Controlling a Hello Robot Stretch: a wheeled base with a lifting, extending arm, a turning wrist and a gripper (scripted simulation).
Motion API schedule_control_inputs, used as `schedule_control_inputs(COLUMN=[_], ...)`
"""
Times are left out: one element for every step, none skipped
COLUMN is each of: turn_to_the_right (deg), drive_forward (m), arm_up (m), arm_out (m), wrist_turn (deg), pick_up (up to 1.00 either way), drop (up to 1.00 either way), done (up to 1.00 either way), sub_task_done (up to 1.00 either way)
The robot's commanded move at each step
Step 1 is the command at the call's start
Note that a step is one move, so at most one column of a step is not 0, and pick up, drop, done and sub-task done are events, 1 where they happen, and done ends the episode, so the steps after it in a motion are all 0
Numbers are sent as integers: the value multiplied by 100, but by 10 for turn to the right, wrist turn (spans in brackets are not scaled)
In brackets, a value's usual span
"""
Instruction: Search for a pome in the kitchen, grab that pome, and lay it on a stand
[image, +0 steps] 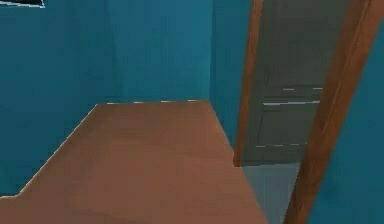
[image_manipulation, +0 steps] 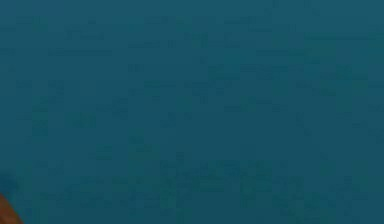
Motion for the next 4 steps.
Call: schedule_control_inputs(turn_to_the_right=[0, 120, 0, 450], drive_forward=[100, 0, 55, 0], arm_up=[0, 0, 0, 0], arm_out=[0, 0, 0, 0], wrist_turn=[0, 0, 0, 0], pick_up=[0, 0, 0, 0], drop=[0, 0, 0, 0], done=[0, 0, 0, 0], sub_task_done=[0, 0, 0, 0])
